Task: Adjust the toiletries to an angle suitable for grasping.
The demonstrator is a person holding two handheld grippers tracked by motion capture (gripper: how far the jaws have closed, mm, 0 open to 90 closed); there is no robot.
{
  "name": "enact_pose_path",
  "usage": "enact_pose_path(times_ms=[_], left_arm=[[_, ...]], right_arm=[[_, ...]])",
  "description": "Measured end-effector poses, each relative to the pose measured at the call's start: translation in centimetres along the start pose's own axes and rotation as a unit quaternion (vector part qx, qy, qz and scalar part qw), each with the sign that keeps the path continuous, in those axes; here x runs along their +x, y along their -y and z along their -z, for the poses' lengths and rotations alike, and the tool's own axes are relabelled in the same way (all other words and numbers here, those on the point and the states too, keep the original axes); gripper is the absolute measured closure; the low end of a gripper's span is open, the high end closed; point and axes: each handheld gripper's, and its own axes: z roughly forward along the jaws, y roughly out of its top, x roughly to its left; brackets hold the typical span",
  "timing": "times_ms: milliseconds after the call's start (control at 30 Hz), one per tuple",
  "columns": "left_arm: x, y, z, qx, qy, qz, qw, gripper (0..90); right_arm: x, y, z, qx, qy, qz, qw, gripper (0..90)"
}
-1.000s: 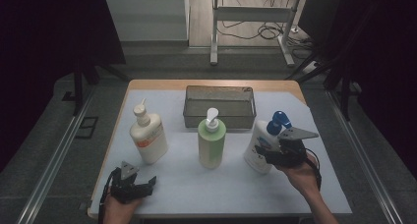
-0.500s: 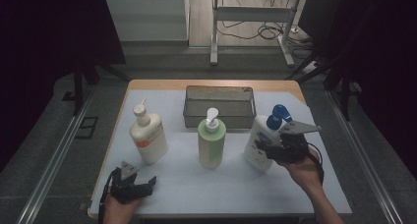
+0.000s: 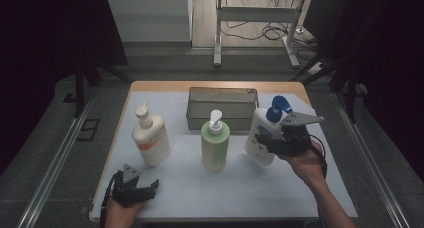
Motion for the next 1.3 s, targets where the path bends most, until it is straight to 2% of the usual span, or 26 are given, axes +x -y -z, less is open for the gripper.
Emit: enact_pose_path(times_ms=[267, 533, 733, 867, 1033, 1300], left_arm=[[0.0, 0.0, 0.0, 0.0, 0.0, 0.0, 1.0, 12.2], [0.0, 0.0, 0.0, 0.0, 0.0, 0.0, 1.0, 12.2], [0.0, 0.0, 0.0, 0.0, 0.0, 0.0, 1.0, 12.2], [0.0, 0.0, 0.0, 0.0, 0.0, 0.0, 1.0, 12.2], [0.0, 0.0, 0.0, 0.0, 0.0, 0.0, 1.0, 12.2], [0.0, 0.0, 0.0, 0.001, 0.0, 0.0, 1.0, 12.2]], right_arm=[[-0.1, -1.8, -0.4, -0.014, -0.01, 0.002, 0.9998, 39.7], [0.0, -4.0, -0.9, -0.014, -0.011, 0.02, 0.9996, 39.7], [-0.3, -5.1, -1.7, -0.017, -0.015, 0.008, 0.9997, 39.7], [-0.3, -5.9, -2.4, -0.017, -0.012, 0.014, 0.9997, 39.7], [-0.3, -7.2, -3.3, -0.026, -0.015, 0.008, 0.9995, 39.8], [-0.1, -8.6, -4.7, -0.019, -0.012, 0.015, 0.9996, 39.9]])
